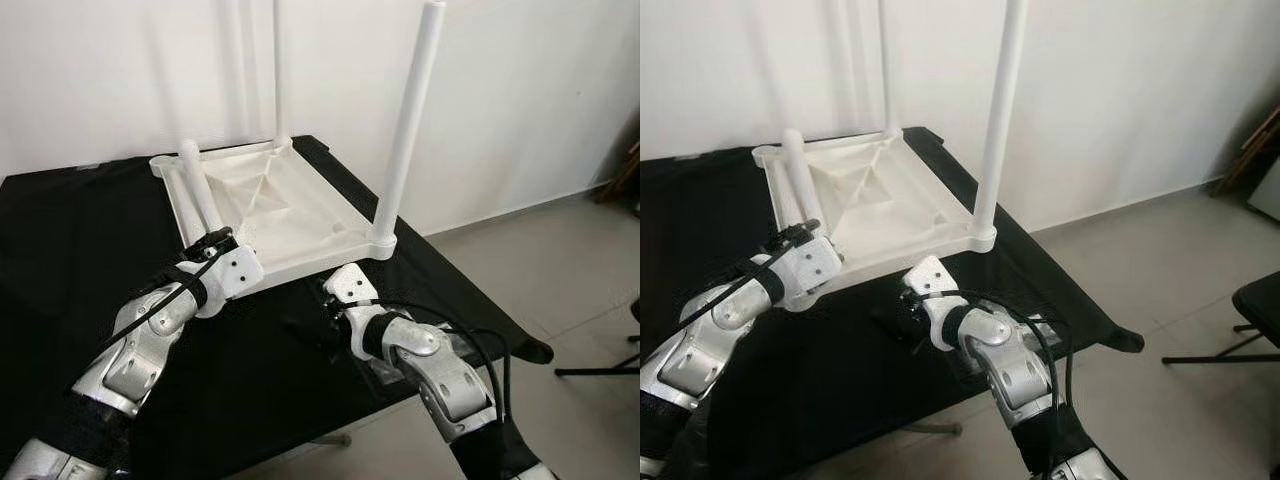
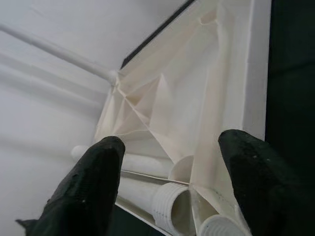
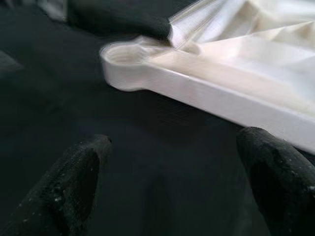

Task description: Building children table

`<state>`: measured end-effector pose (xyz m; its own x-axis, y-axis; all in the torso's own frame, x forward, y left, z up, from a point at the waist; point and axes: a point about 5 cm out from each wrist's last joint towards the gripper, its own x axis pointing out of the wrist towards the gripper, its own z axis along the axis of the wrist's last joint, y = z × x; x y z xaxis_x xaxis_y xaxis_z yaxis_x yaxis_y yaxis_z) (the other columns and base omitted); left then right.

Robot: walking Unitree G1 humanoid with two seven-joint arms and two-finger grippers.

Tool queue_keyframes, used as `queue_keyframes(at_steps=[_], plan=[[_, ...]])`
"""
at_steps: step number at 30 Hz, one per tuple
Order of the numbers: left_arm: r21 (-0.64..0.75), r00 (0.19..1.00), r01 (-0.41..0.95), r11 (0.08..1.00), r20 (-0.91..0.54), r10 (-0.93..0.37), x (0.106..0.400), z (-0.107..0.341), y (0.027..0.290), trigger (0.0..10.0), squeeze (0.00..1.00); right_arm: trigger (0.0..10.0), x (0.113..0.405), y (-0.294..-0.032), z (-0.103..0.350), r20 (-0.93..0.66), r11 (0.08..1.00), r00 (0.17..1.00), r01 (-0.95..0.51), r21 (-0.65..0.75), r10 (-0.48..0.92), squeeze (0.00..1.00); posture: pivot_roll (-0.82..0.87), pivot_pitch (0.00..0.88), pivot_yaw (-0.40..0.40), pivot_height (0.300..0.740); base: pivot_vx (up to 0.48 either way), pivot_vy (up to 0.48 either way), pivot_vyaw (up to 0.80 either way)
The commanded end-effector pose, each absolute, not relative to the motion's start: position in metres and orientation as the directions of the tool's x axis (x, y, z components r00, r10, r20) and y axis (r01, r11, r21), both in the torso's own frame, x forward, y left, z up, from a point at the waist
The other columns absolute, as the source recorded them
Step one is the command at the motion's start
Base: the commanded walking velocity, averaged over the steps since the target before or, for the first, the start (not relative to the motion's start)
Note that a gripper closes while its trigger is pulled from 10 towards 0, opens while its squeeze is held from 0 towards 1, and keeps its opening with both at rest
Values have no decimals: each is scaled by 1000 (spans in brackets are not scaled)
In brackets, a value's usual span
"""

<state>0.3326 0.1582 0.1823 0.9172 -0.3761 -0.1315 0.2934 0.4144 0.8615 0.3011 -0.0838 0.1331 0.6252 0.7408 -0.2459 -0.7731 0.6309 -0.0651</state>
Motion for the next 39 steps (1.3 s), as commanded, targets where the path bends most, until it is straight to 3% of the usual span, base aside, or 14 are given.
queue_keyframes(at_steps=[1,5,7,12,22,23,24,26,27,28,31,34,38,39], plan=[[876,912,326,355,-192,-363,336,176,162,10000,1000,10000,300,-89,136,-213,646,629,-764,10,748,0,-20,0,-33,740,0,0,0],[875,909,357,326,-245,-338,342,169,164,10000,1000,10000,296,-106,131,-213,633,616,-774,11,758,0,-25,0,-29,740,0,0,0],[874,907,376,309,-278,-317,346,164,167,10000,1000,10000,286,-115,127,-252,555,551,-829,-62,795,0,-32,0,-24,740,0,0,0],[876,908,387,288,-306,-287,353,163,171,10000,1000,10000,264,-118,128,-285,404,405,-912,-67,869,0,-40,0,-22,740,0,0,0],[891,924,351,288,-280,-260,369,175,171,10000,1000,10000,253,-131,133,-261,421,426,-904,-77,866,0,-54,0,-16,740,0,0,0],[894,927,343,287,-272,-258,372,177,170,10000,698,10000,254,-135,134,-244,459,464,-885,-81,852,0,-62,5,-13,740,0,0,0],[896,928,338,287,-268,-257,374,179,170,10000,0,10000,256,-138,136,-224,494,500,-865,-89,836,0,-64,10,-13,740,0,0,0],[896,928,338,287,-268,-257,374,179,170,10000,0,10000,256,-138,136,-224,494,500,-865,-89,836,0,-64,10,-13,740,0,0,0],[896,927,342,284,-271,-259,375,180,170,10000,0,10000,260,-141,137,-201,548,551,-833,-78,810,0,-66,17,-12,740,0,0,0],[896,927,342,284,-271,-259,375,180,170,10000,0,10000,260,-141,137,-201,548,551,-833,-78,810,0,-66,17,-12,740,0,0,0],[900,921,357,250,-294,-254,383,183,173,10000,0,10000,273,-150,144,-164,690,698,-716,-108,697,0,-67,52,-4,740,0,0,0],[904,921,356,237,-297,-251,386,184,174,10000,0,10000,276,-152,146,-157,727,736,-676,-118,659,0,-68,58,-2,740,0,0,0],[909,918,364,205,-313,-243,392,186,174,10000,0,10000,286,-168,141,-183,876,870,-477,-75,458,0,-79,87,7,740,0,0,0],[909,918,364,205,-313,-243,392,186,174,10000,0,10000,286,-168,141,-183,876,870,-477,-75,458,0,-79,87,7,740,0,0,0]])
